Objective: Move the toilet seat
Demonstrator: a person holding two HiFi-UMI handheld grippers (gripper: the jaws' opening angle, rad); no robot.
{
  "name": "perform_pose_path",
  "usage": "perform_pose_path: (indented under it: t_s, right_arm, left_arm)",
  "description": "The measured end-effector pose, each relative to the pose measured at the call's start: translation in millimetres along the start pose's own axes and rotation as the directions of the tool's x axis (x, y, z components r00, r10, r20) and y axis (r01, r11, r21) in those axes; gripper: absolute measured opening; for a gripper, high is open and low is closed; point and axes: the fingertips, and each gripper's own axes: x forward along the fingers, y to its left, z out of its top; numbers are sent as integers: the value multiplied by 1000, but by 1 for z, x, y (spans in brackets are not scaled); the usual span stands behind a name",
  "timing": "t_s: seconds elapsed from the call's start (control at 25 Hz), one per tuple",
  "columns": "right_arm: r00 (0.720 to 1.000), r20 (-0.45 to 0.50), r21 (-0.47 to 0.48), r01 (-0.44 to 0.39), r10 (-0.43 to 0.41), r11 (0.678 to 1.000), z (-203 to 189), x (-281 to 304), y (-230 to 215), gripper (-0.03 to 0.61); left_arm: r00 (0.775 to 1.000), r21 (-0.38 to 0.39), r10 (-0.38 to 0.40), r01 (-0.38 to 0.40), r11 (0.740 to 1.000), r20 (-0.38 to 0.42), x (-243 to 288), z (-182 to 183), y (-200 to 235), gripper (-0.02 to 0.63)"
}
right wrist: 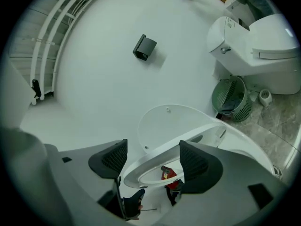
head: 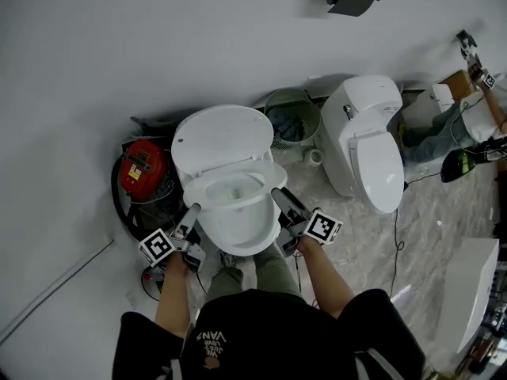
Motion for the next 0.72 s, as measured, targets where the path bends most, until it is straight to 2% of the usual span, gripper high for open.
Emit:
perform_pose_path:
  t_s: [0.16,0.36,0.72]
  right_arm:
    - [999,-35,5,-41,41,999,13,15,3,327]
    - [990,-105,-4,-91,90,996,23,33,8,324]
    - [979,-187,-55,-95,83,994,40,64,7,328]
  left_arm:
    - [997,6,14,-15,1000,81,7,16,-3,451]
    - [989,7,-8,7,1000,147,16,32,-10,449]
    - [972,15,17,-21,1000,233,19,31,-17,440]
